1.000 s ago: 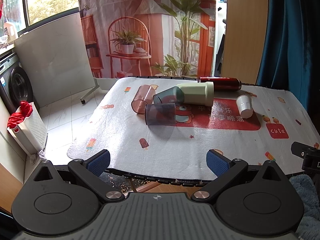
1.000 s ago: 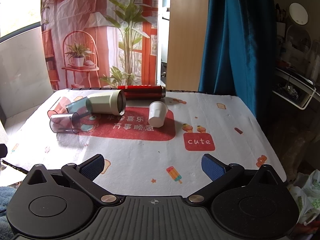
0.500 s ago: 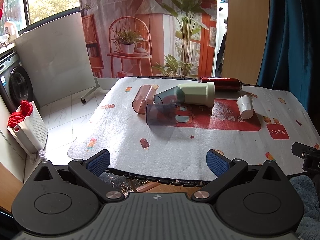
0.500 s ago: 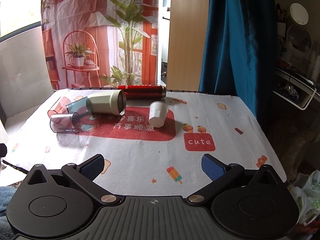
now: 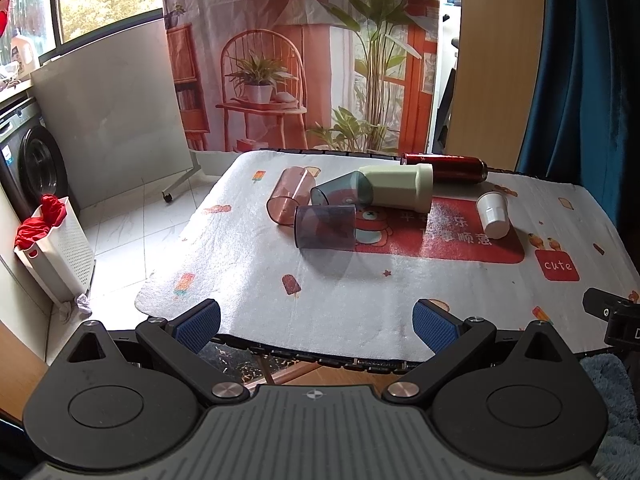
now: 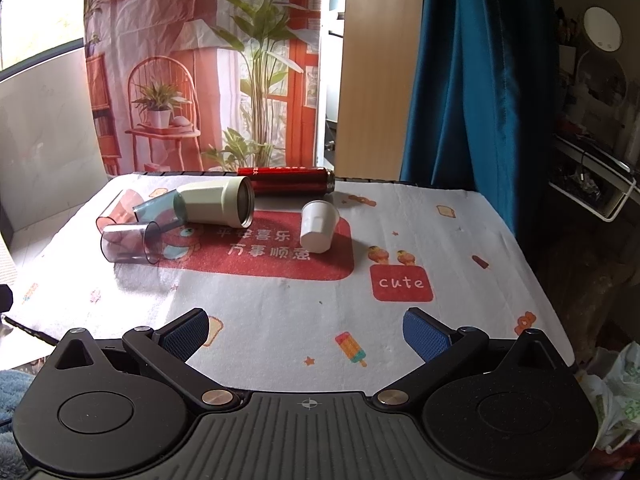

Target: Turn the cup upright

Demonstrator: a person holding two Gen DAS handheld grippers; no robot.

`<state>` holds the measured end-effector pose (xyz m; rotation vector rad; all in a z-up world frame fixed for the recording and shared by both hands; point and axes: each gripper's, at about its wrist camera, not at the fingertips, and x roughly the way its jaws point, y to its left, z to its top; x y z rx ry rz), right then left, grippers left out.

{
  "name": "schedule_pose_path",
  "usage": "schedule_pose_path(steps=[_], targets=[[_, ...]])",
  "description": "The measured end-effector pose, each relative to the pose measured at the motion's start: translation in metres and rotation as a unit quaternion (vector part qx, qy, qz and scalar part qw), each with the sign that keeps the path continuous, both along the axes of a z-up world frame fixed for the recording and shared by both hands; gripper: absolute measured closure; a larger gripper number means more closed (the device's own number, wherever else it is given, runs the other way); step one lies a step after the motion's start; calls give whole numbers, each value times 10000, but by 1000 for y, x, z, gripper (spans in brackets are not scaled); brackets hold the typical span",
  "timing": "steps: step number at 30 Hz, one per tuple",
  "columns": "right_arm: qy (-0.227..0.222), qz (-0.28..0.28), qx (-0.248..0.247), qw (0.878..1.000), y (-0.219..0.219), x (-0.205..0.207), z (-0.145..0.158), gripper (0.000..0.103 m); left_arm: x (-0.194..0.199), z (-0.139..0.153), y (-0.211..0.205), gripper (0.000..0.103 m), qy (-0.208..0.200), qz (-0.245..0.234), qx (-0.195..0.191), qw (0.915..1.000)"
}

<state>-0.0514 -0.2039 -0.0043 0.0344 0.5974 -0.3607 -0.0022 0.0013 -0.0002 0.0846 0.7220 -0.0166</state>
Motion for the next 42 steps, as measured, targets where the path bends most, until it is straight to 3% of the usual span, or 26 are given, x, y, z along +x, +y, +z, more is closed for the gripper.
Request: schedule_pose_path(steps=[15,20,25,29,32,34,37,42], targets=[[-53,121,-48,9999,-2,12,2,0,22,-12,10,0,174,-2,-53,9998],[-11,165,8,9999,-11,39,-5,0,57,-23,16,0,144,-40,36,9999],[145,169,167,9996,-21,69,-23,0,100,-36,27,1,186,16,-108,9998],[315,176,332,9988,-25,89,-41,0,135,-46,33,1,108,94,64,9999],[460,218,380,9980,-25,99,-52,0,163,-54,40,9,113,127,187,9997],[543,236,379,9975,-24,104,-58,0,181,-61,42,9,147,-118,208,9996],[653,214,408,9968,-27,110,-65,0,201,-78,39,9,241,-883,131,9957],[879,161,441,9950,-29,116,-79,0,226,-101,44,9,358,-953,11,9948]])
